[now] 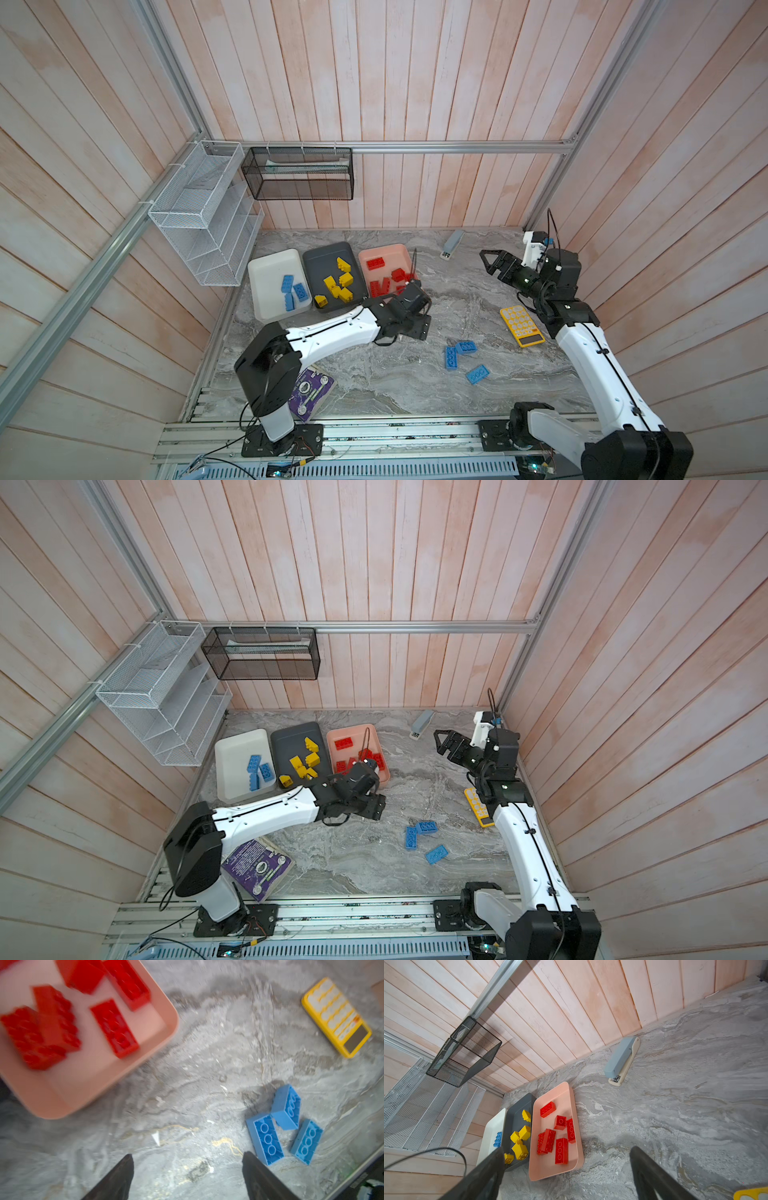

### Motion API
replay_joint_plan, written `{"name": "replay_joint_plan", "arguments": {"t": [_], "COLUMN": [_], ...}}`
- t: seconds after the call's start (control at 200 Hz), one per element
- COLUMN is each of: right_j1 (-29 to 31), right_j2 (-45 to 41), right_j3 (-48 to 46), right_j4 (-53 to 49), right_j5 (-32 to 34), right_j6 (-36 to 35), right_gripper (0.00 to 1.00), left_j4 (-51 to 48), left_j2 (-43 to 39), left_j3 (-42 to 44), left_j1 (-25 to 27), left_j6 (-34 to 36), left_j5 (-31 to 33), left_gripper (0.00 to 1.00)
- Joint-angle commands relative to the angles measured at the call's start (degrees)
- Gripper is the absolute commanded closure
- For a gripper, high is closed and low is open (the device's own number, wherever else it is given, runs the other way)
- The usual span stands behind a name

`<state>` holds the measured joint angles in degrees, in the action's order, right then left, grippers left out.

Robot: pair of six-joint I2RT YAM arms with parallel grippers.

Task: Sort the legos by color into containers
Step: 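Reach the left gripper to the loose blue bricks near the calculator and grasp one, then carry the blue brick to the white tray with the left gripper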

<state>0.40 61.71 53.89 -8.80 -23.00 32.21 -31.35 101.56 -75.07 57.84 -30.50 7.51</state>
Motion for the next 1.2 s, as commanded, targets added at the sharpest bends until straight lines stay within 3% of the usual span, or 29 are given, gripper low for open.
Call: {"name": "replay_joint_plan", "arguments": {"t": [0.0, 0.16, 0.395, 0.74, 0.895, 1.04, 1.195], "right_j1": [-0.11, -0.16, -0.14, -0.13, -0.11, 0.61, 5.57], "right_j2": [-1.03, -2.09, -2.9, -4.81, -5.14, -4.69, -2.16], "right_j3": [0.71, -0.61, -1.97, -2.78, -3.11, -3.26, -2.91], "right_j4": [-3.26, -2.82, -2.19, -1.29, -0.71, 0.84, 3.08], "right_j5": [1.35, 1.97, 1.56, 0.25, -0.8, -2.8, -2.05], "right_j6": [0.58, 0.4, -0.12, -0.13, -0.04, 0.23, 0.4], "right_gripper": [0.06, 0.06, 0.07, 0.08, 0.08, 0.09, 0.1], "left_j4": [-1.85, -2.29, -2.82, -6.96, -6.8, -5.3, -5.09], "left_j2": [4.76, 12.48, 20.26, 26.24, 25.05, 18.98, 8.34], "left_j3": [-4.53, -10.28, -17.33, -22.23, -20.73, -16.16, -11.2], "left_j1": [5.23, 10.18, 11.58, 11.28, 10.51, 7.84, 3.31], "left_j6": [-6.28, -8.21, -9.02, -8.87, -9.01, -9.1, -7.42], "left_j5": [4.23, 3.26, 1.59, 1.96, 1.81, 1.18, 1.73], "left_gripper": [0.14, 0.14, 0.15, 0.46, 0.66, 0.7, 0.71]}}
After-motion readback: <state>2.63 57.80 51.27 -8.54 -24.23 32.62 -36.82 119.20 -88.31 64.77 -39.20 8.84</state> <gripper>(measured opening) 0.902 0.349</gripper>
